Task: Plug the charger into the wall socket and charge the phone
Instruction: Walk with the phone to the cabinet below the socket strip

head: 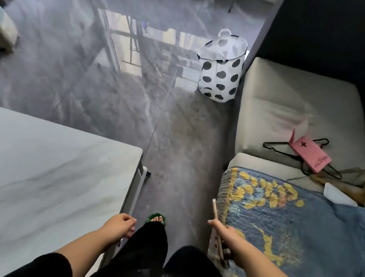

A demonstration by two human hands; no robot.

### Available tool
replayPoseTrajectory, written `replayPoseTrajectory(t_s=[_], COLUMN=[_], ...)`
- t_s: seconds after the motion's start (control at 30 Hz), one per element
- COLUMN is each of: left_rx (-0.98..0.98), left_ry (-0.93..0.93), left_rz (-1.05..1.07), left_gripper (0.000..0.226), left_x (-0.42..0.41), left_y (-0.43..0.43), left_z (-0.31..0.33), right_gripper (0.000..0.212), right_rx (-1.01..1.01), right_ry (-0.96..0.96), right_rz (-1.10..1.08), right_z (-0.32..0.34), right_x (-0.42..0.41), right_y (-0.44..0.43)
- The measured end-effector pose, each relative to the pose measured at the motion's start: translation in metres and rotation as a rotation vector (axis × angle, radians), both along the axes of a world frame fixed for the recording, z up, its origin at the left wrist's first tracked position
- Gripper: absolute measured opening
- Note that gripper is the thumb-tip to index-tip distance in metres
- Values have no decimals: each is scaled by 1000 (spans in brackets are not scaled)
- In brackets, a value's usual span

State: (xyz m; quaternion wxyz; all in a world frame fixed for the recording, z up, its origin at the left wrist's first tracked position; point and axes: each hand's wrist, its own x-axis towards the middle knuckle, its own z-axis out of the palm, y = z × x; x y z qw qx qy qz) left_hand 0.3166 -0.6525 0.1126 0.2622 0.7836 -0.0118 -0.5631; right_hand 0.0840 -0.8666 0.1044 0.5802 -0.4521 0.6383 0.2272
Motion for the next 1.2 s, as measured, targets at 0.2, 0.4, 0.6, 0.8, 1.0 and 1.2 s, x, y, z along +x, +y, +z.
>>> replayPoseTrajectory(t_s=[0.2,0.4,0.6,0.8,1.0,1.2], left_rx=[-84,-147,-82,-22,11,65], left_ry=[18,-45,-19,-24,-18,-35], left_rz=[46,161,514,856,1027,1065], left_gripper=[13,18,17,19,12,13], left_x=[77,147,201,261,331,410], left_y=[-122,-219,-277,-275,-245,-213], left_z=[12,1,7,18,9,0], right_gripper=[72,58,53,70,59,57], right_rx=[26,-39,-113,-83,-46,-19], right_ry=[112,85,1,-70,-145,-93], right_rz=[39,142,378,715,1032,1178], right_z=[4,0,-5,4,16,28], right_x=[36,105,248,441,625,744], right_y=[-102,-211,-320,-345,-311,-282])
